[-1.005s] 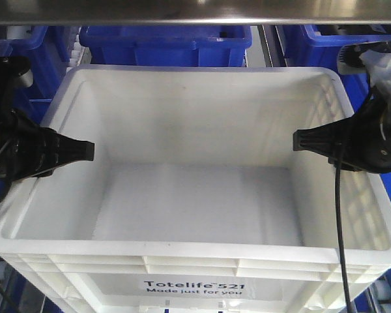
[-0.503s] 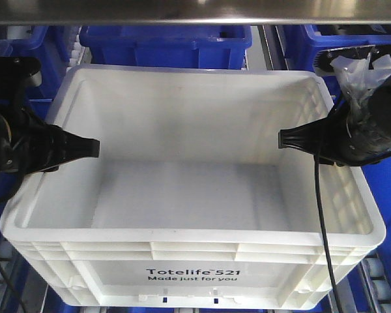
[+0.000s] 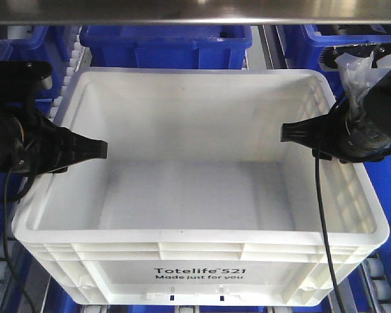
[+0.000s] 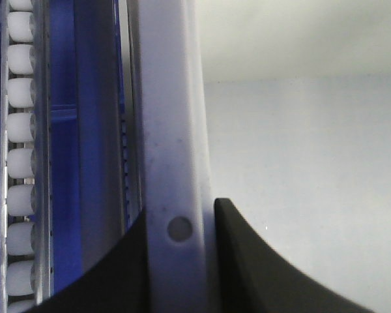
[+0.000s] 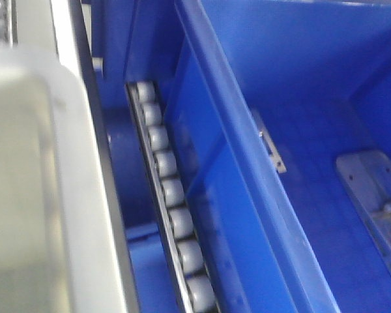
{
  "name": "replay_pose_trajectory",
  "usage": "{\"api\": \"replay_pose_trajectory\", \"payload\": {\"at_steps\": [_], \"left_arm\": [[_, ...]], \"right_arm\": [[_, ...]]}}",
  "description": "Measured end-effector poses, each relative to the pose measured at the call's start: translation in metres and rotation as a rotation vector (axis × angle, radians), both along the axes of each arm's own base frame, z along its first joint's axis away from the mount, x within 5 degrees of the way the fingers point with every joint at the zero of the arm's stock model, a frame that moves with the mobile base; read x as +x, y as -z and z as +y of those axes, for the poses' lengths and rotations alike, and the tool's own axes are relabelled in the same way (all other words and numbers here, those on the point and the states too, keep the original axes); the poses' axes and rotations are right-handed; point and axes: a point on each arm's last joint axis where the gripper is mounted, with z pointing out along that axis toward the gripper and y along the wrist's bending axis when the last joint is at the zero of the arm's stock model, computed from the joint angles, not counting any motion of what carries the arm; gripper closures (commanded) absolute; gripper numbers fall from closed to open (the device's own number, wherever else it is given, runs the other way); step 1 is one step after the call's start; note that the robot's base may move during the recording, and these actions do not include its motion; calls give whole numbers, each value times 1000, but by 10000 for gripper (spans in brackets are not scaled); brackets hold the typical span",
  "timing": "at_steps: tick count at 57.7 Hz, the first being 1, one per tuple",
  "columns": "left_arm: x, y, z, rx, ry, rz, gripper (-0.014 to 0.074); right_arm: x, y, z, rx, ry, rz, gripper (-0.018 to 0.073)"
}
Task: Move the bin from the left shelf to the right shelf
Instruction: 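Lower the tote onto the rollers and open both grippers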
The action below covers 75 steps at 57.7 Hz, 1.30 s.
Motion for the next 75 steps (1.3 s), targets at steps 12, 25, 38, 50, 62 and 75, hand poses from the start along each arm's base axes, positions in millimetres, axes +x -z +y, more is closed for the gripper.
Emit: {"api": "replay_pose_trajectory", "payload": {"at_steps": [12,25,38,50,62,75], "left_arm": [[0,3,-1,4,5,21,286],[0,2,-3,-11,11,19,217],[-7,-9,0,-36,23,-33,209],[-13,-18,2,-50,29,-62,209],[-27,-36,10,-64,62,-134,209],[-43,-51,19,-60,88,-184,209]], "right_arm": [[4,0,3,22,-6,-21,222],[2,0,4,43,-3,-13,179],[-9,-14,-2,76,0,-45,177],[-19,-24,-11,25,3,-55,177],[-32,-37,-19,-6,-66,-88,177],[-56,-50,-28,8,-162,-177,179]]}}
